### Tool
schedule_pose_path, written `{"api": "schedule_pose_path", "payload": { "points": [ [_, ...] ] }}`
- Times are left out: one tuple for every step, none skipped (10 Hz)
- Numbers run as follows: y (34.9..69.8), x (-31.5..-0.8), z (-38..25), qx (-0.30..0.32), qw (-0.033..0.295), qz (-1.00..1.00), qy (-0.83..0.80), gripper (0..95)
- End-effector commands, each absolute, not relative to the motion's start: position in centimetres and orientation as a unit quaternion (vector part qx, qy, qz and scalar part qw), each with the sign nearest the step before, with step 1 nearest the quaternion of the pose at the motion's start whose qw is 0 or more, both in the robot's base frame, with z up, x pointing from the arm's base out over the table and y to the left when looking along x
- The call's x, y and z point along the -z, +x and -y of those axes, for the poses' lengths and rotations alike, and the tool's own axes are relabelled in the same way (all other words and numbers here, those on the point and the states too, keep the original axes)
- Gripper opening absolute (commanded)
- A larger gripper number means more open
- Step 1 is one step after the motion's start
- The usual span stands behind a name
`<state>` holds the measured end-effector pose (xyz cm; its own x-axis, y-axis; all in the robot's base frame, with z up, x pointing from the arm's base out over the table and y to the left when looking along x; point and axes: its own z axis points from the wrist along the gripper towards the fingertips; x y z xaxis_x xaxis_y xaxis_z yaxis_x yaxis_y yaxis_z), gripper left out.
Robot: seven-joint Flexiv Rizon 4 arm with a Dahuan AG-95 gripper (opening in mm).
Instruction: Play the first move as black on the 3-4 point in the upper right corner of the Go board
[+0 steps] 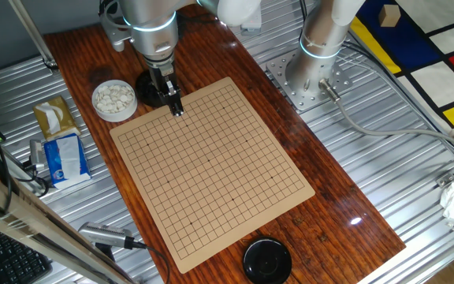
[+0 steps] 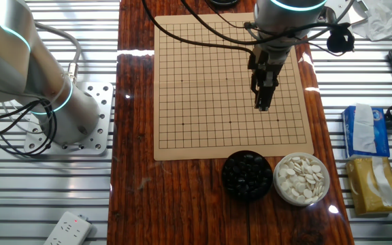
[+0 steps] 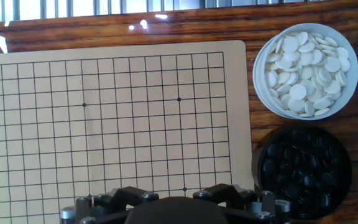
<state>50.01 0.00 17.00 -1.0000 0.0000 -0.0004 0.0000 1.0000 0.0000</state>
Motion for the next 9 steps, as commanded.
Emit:
{"api": "schedule_pose_path", "payload": {
  "points": [
    [49.98,-16.99,0.00,-0.028,0.023,-0.992,-0.117,0.0],
    [49.96,-17.03,-0.01,-0.026,0.022,-0.992,-0.119,0.0],
    [49.94,-17.03,-0.02,-0.026,0.022,-0.992,-0.119,0.0],
    [49.93,-17.03,-0.02,-0.028,0.022,-0.992,-0.121,0.0],
    [49.93,-17.03,-0.02,-0.026,0.022,-0.992,-0.122,0.0],
    [49.93,-17.03,-0.02,-0.022,0.021,-0.992,-0.122,0.0],
    [49.93,-17.03,-0.02,-0.017,0.021,-0.992,-0.123,0.0],
    [49.93,-17.03,-0.02,-0.016,0.020,-0.992,-0.124,0.0],
    [49.93,-17.03,-0.02,-0.015,0.020,-0.992,-0.126,0.0]
  ]
}}
